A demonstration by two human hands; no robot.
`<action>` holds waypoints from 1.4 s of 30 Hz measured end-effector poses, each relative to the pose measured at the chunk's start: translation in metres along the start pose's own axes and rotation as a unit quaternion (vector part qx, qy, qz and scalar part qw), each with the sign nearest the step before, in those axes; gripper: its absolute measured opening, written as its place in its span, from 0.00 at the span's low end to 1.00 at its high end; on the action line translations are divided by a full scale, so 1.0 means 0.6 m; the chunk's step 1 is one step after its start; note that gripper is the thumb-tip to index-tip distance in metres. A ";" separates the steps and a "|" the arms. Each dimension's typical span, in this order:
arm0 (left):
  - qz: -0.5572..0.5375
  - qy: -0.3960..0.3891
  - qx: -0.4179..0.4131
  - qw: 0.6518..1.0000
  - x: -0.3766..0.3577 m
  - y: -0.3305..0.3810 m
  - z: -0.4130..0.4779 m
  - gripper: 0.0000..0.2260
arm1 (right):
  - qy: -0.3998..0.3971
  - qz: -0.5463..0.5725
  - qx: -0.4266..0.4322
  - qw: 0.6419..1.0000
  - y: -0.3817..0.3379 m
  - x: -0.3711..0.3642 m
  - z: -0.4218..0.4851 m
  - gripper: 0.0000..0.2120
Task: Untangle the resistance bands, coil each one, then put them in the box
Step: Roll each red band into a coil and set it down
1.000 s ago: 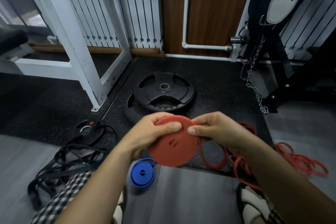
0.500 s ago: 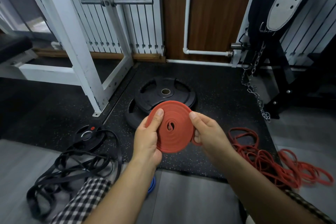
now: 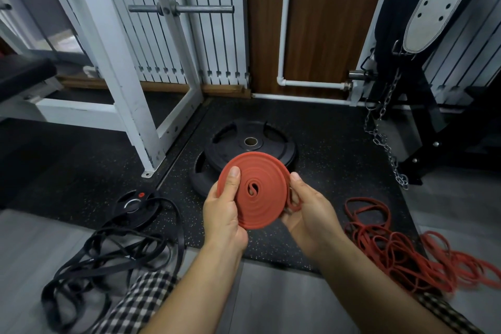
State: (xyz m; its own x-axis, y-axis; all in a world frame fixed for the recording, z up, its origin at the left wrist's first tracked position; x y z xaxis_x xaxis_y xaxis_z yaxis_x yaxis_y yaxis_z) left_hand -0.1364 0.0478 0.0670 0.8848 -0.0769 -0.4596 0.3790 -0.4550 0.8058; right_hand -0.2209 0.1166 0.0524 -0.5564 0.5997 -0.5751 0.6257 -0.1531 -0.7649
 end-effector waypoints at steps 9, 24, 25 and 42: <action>0.030 0.003 -0.021 0.999 0.005 0.004 0.001 0.04 | 0.026 -0.169 0.021 0.985 -0.006 0.006 -0.002 0.18; 0.029 0.021 -0.024 0.999 0.006 -0.010 0.001 0.04 | 0.002 -0.203 0.087 0.975 0.008 -0.001 -0.021 0.10; 0.025 0.022 -0.018 0.999 0.007 -0.011 0.000 0.04 | 0.000 -0.191 0.083 0.978 0.009 -0.001 -0.021 0.10; 0.036 0.014 -0.053 0.998 0.005 0.000 0.002 0.04 | 0.013 -0.237 0.133 0.962 -0.004 0.002 -0.019 0.04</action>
State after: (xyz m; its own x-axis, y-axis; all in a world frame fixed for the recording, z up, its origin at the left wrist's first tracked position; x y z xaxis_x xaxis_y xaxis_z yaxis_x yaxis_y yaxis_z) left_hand -0.1341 0.0465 0.0651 0.9172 -0.0814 -0.3900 0.3393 -0.3532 0.8718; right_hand -0.2165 0.1265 0.0569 -0.7289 0.6704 -0.1388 0.1414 -0.0510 -0.9886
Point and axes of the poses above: each hand's wrist, its own z-axis towards the middle knuckle, its own x-axis out of the back of the hand, y = z × x, the point moved 1 cm from there along z, towards the middle knuckle, and after that the axes turned 1 degree about y, right-handed, at the moved point
